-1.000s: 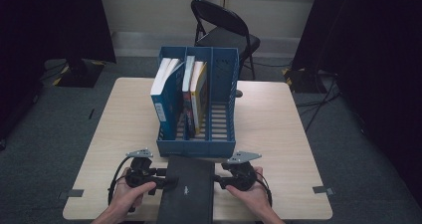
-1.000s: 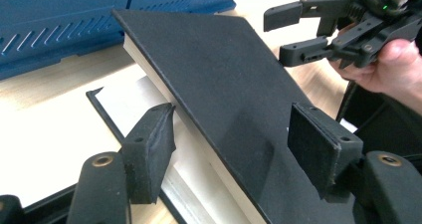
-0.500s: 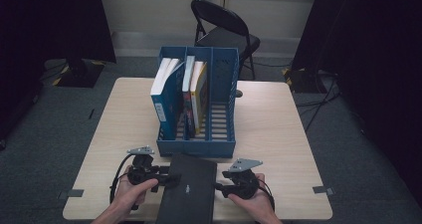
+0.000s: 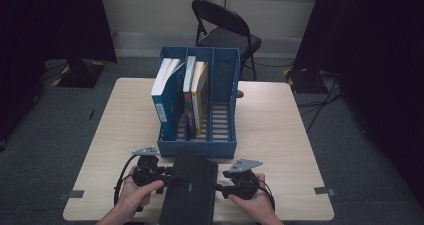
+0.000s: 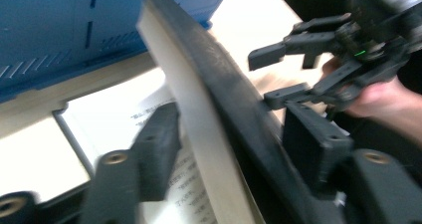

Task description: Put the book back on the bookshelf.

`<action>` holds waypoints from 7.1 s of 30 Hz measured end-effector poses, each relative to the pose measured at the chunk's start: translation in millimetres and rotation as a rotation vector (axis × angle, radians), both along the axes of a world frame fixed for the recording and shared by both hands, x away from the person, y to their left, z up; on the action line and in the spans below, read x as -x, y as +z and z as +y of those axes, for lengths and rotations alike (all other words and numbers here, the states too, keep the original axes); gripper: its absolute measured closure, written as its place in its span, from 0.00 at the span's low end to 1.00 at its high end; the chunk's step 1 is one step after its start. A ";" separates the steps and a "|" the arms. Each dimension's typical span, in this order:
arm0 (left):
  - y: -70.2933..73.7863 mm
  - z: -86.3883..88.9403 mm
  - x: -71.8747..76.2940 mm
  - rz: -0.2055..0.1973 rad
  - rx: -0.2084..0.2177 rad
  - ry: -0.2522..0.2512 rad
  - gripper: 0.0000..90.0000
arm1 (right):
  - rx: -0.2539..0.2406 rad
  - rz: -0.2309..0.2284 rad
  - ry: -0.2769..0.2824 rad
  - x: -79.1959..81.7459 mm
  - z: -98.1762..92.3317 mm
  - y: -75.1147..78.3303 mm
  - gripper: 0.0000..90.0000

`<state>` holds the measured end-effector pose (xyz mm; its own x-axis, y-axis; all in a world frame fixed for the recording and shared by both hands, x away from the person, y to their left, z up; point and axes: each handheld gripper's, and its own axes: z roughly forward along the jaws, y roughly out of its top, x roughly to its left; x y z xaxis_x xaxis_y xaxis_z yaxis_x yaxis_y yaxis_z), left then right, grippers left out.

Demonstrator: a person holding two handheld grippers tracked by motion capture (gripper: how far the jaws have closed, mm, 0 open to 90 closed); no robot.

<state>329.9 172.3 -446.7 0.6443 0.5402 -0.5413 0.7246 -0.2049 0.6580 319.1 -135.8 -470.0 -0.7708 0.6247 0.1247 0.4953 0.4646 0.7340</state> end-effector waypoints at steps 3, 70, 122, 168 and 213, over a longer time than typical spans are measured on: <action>-8.4 0.1 -3.6 0.028 -0.026 0.004 0.43 | -0.004 0.003 0.002 0.6 -0.8 -1.0 0.48; -4.6 -17.5 1.2 -0.050 0.040 -0.129 0.62 | -0.222 0.199 0.074 -11.2 8.0 -6.8 0.08; 62.9 -47.6 1.6 -0.397 0.068 -0.244 0.72 | -0.322 -0.046 0.085 -7.4 -22.6 74.6 0.30; 27.4 15.9 23.6 -0.385 -0.004 -0.035 0.30 | -0.239 -0.141 0.200 14.8 17.9 77.2 0.47; 2.2 70.3 3.8 -0.334 -0.240 0.262 0.17 | -0.229 -0.175 0.100 15.2 -17.4 78.0 0.58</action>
<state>326.1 242.7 -444.5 0.5875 0.7914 -0.1689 0.5294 -0.2181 0.8198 303.9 -153.2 -392.0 -0.8491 0.5159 0.1134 0.3125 0.3176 0.8952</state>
